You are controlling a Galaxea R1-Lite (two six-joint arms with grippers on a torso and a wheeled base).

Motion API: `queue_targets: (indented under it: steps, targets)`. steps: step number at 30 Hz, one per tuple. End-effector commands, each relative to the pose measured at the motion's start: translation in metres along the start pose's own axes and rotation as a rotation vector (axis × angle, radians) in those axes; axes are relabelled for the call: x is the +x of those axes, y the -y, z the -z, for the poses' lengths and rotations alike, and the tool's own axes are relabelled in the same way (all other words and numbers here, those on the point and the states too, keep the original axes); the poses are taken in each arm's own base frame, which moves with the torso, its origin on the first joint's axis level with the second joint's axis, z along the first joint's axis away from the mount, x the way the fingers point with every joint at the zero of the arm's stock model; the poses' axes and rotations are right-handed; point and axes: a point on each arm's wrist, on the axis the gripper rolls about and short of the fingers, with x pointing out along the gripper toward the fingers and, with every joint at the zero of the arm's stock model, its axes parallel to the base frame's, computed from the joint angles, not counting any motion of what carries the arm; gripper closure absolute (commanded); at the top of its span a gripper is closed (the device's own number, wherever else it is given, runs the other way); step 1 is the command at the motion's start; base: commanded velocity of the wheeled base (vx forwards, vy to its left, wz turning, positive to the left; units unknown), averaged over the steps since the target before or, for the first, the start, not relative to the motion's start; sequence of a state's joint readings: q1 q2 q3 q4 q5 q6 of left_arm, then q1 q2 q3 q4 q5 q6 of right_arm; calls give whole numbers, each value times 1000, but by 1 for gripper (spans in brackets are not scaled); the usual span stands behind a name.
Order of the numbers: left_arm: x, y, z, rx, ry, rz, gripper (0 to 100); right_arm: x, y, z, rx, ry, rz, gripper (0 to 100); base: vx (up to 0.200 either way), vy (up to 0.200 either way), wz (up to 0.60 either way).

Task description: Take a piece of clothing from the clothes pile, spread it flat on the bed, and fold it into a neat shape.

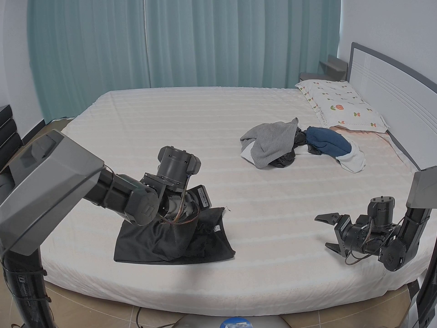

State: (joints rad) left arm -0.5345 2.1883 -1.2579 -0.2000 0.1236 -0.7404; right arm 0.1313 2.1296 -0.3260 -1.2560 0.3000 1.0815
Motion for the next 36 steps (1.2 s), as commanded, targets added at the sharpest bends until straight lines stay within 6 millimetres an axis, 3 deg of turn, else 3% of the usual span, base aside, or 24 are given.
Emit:
queue_targets:
  steps: [1, 4, 5, 14, 22, 25, 28, 31, 33, 36]
  targets:
    - [21, -1, 13, -7, -38, -17, 100, 1, 0, 0, 0, -2, 1, 0, 0, 0, 0]
    - [24, 1, 13, -10, -38, -13, 100, 1, 1, 0, 1, -3, 3, 0, 0, 0, 0]
    - [24, 0, 13, -15, -36, -13, 0, 1, 2, 1, 2, -5, 6, 0, 0, 0, 0]
    - [9, 13, 10, -47, -26, 35, 0, 4, 5, 3, 2, -15, 18, 0, 0, 0, 0]
    - [-34, 31, -16, -147, 6, 192, 0, 5, 5, 3, 1, -16, 19, 0, 0, 0, 0]
    - [-38, 32, -18, -172, -6, 211, 0, 4, 5, 4, 0, -17, 21, 0, 0, 0, 0]
    - [-33, 24, -18, -178, -10, 179, 0, 4, 5, 4, -3, -16, 21, 0, 0, 0, 0]
    - [-32, -1, -19, -209, -16, 121, 0, 4, 4, 5, -9, -17, 19, 0, 0, 0, 0]
    - [-33, -6, -20, -217, -19, 111, 0, 4, 3, 6, -14, -22, 18, 0, 0, 0, 0]
    - [-35, -38, -27, -336, -27, 54, 0, 7, -2, 22, -65, -25, 35, 0, 0, 0, 0]
